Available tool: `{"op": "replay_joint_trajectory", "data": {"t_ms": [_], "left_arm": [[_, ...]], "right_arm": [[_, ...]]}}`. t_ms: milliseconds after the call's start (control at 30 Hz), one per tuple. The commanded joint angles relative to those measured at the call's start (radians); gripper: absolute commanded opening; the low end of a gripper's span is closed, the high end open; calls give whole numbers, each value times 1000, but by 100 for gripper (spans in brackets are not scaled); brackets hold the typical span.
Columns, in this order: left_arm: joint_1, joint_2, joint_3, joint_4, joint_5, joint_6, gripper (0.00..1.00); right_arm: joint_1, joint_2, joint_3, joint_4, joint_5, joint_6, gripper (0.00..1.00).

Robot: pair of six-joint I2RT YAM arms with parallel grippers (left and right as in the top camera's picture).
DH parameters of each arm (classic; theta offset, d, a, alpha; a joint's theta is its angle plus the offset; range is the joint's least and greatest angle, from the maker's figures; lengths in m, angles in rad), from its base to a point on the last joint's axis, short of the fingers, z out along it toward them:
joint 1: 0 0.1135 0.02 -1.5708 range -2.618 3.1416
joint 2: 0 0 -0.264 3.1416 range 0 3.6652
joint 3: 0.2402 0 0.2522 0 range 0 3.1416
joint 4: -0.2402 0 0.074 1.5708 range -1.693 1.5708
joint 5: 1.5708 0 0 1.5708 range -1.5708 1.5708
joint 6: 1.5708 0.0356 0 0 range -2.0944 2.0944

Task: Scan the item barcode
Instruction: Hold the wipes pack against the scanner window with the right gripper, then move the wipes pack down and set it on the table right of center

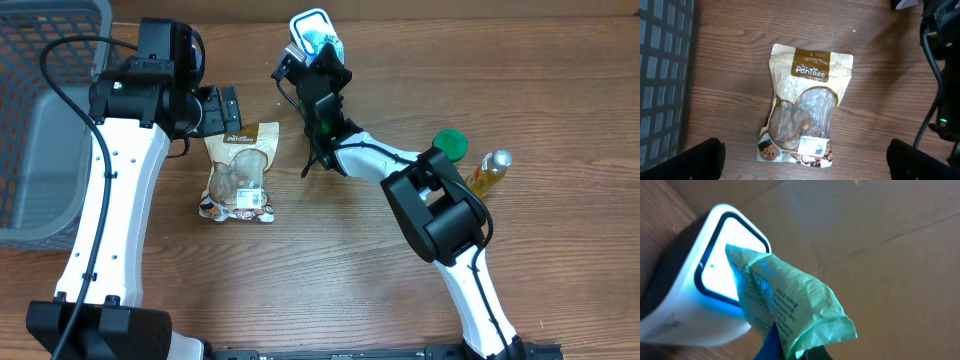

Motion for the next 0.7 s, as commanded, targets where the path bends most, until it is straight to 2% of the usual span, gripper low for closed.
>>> {"op": "replay_joint_trajectory", "data": {"t_ms": [0,33,233,333,467,600,667], "left_arm": [[-3,8,-1,1,5,8,100],[-3,8,-1,1,5,8,100],[-3,8,-1,1,5,8,99],[-3,8,-1,1,5,8,100],[-3,8,-1,1,5,8,100],[-3,8,-1,1,5,8,99],[-3,8,-1,1,5,8,100]], "right_arm": [[4,-145,5,-61,47,89,4],[3,-161,5,-97,50,124,4],[4,-297,5,-455,46,564,4],[3,-364,5,-694,6,830,4],[-10,-414,5,-1027,-279,1196,4],[-40,-410,2,-1246,-573,1397,4],[-57,-405,1,-1317,-680,1444,4]]}}
